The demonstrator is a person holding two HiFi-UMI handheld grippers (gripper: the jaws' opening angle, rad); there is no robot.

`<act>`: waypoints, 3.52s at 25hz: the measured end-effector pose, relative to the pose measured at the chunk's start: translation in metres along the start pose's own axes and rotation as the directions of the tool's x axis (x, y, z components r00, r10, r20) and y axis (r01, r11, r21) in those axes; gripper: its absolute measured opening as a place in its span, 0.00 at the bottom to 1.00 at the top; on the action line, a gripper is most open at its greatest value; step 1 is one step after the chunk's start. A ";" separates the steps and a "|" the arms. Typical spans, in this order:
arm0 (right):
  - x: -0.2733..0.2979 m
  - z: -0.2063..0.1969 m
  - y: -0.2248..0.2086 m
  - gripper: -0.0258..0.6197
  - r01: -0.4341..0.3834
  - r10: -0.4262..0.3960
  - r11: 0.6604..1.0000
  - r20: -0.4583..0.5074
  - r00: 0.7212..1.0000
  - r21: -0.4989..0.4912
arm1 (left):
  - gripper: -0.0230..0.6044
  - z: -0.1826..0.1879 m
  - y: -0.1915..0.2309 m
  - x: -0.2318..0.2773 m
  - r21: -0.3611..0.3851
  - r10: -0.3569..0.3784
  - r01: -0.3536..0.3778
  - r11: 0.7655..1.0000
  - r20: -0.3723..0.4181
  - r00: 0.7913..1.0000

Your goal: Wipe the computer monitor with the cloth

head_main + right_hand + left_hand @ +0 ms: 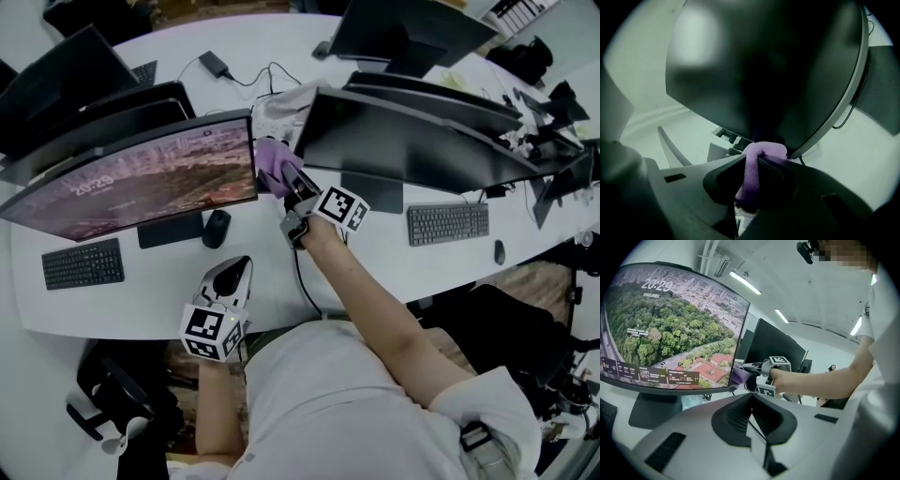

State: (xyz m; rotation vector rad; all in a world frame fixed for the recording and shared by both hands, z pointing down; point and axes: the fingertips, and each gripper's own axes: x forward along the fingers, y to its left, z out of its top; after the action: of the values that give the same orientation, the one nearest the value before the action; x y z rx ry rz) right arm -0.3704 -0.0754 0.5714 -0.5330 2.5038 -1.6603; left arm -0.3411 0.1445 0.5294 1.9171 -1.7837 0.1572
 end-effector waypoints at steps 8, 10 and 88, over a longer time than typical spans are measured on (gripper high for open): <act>-0.010 0.022 0.038 0.12 -0.077 0.075 0.997 0.065 0.995 0.032 | 0.03 0.008 -0.006 -0.003 0.016 0.003 -0.003 1.000 0.011 1.000; -0.011 0.027 0.047 0.12 -0.093 0.090 0.995 0.080 0.993 0.041 | 0.03 0.010 -0.009 -0.003 0.022 0.002 -0.002 1.000 0.015 1.000; -0.192 0.245 0.167 0.13 -0.289 0.306 0.952 0.387 0.870 -0.103 | 0.03 0.067 -0.153 0.098 0.152 -0.124 0.119 0.981 0.024 0.992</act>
State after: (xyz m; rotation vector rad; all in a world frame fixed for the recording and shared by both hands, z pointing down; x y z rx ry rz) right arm -0.1661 -0.1678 0.2982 -0.4105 2.1911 -1.2429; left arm -0.1988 0.0279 0.4686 2.1402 -1.7128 0.2231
